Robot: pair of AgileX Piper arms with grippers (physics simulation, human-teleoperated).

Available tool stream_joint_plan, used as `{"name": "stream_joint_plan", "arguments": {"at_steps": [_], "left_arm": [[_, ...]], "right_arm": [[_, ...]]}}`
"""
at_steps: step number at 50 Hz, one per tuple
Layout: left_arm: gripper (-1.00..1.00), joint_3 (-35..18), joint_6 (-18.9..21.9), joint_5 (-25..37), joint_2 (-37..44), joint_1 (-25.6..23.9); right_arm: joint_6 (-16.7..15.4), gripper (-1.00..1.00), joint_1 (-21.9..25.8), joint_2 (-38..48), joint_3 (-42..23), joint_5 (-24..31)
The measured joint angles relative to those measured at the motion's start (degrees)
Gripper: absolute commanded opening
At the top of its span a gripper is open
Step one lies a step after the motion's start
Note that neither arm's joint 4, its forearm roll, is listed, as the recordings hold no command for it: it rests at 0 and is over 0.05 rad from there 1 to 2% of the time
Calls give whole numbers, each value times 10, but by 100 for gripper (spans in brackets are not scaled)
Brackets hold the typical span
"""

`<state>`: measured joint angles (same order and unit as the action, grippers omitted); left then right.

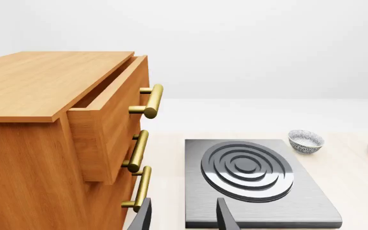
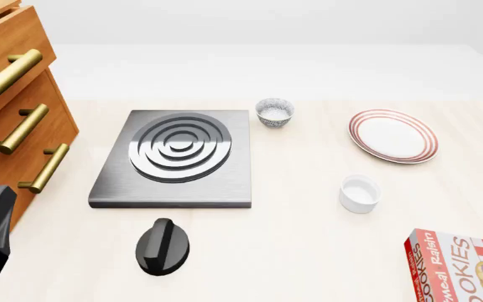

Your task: Pick the akita bowl next to the cookies box and place it on the plate.

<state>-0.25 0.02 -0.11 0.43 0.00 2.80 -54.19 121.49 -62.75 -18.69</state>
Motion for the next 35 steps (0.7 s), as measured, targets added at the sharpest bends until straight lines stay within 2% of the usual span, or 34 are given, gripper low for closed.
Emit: {"name": "stream_joint_plan", "arguments": {"at_steps": [16, 23, 29, 32, 35], "left_arm": [[100, 0, 0, 0, 0, 0], [100, 0, 0, 0, 0, 0], [100, 0, 0, 0, 0, 0], [100, 0, 0, 0, 0, 0], [100, 0, 0, 0, 0, 0]], "right_arm": [[-5, -100, 4, -15, 8, -12], [4, -100, 13, -37, 25, -11], [31, -100, 39, -106, 49, 14], [53, -100, 62, -160, 51, 48], [101, -100, 112, -216, 22, 110]]}}
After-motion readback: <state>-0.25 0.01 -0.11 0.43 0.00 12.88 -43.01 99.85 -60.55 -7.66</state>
